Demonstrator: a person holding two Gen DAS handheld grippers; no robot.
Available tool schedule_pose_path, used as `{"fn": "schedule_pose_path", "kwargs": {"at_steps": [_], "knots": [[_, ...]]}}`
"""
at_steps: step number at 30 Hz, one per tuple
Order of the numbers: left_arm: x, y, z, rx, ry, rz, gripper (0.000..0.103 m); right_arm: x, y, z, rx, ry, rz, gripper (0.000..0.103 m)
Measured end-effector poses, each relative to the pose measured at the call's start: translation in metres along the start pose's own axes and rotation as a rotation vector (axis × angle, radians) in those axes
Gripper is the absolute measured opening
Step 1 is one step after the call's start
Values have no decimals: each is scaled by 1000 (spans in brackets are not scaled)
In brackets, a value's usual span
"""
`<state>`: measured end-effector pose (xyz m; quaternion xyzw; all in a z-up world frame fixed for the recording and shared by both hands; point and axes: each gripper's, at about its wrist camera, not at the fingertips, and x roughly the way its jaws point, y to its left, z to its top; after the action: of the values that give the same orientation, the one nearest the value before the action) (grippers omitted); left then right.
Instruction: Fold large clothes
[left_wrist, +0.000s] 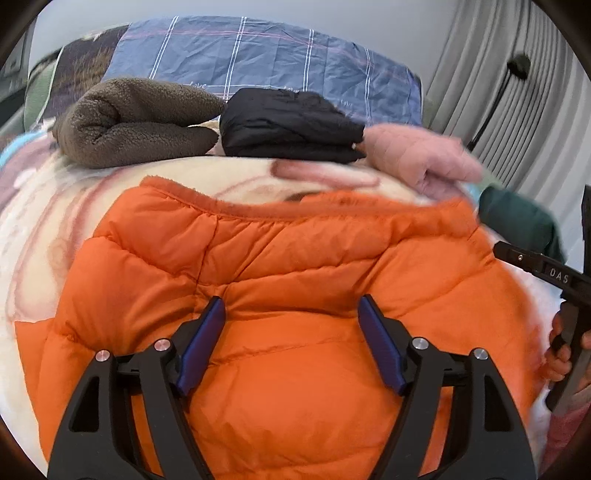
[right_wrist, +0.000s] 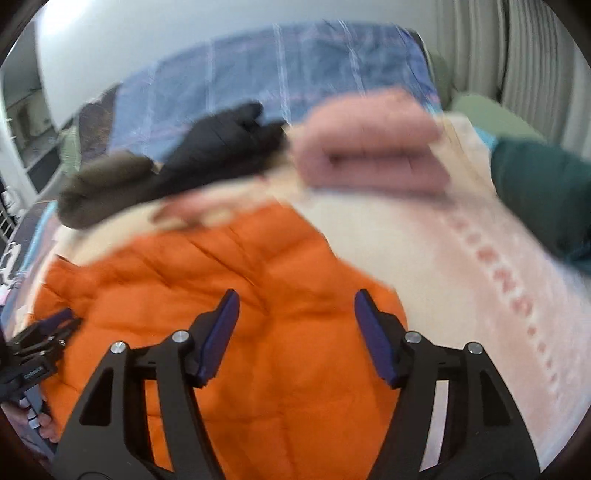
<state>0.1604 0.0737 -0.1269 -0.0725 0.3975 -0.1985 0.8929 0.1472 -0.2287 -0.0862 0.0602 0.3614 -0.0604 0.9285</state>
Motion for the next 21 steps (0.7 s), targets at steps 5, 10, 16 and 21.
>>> {"fn": "schedule_pose_path", "kwargs": {"at_steps": [5,10,16,21], "knots": [[-17,4,32,-63,-52,-41,68,18,16,32,-37,-17,14,61],[46,20,28,17,71,236,71,114,-6,8,53,188,3,68],[55,18,29,22,72,260,73,119,-3,6,37,167,-28,69],[50,20,26,21,61,251,73,112,3,6,7,144,-52,69]]}}
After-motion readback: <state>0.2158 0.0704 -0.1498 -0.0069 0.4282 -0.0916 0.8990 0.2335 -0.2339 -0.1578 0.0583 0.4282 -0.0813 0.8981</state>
